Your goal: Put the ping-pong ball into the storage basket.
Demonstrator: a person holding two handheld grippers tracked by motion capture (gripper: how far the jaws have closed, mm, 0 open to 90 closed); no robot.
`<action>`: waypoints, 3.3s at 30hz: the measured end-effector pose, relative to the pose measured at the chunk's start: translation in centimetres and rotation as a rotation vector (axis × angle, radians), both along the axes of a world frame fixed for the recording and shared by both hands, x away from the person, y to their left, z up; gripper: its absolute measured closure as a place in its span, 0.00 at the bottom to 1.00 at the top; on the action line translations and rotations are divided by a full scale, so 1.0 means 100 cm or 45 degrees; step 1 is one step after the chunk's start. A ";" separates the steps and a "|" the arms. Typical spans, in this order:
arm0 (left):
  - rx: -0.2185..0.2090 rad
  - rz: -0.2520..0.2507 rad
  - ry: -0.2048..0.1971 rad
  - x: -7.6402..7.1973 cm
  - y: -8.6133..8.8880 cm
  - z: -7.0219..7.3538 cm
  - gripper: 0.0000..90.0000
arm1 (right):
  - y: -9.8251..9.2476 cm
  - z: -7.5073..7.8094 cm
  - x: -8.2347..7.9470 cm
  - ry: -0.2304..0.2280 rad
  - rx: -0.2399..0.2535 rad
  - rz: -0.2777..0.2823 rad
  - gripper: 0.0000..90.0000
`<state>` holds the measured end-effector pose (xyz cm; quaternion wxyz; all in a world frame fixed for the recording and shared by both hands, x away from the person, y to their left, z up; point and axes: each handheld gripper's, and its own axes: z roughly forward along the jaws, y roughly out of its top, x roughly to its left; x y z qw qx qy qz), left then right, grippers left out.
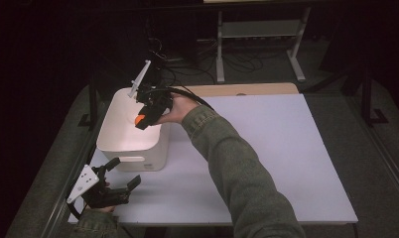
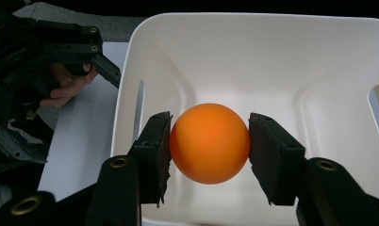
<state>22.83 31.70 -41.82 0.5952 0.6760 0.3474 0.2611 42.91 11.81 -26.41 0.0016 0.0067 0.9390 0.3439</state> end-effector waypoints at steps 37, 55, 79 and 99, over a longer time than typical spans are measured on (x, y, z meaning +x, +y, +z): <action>0.009 0.005 -0.002 0.000 -0.001 -0.001 0.02 | -0.061 -0.002 0.007 -0.039 0.093 -0.311 0.00; 0.013 0.007 -0.005 0.000 -0.001 -0.001 0.02 | -0.105 -0.005 0.003 -0.016 0.156 -0.385 0.00; 0.030 0.007 0.002 0.000 -0.003 -0.002 0.02 | -0.146 -0.016 -0.004 -0.011 0.181 -0.476 0.00; 0.031 0.013 0.013 0.000 -0.002 -0.002 0.02 | -0.180 -0.031 -0.022 -0.016 0.193 -0.521 0.00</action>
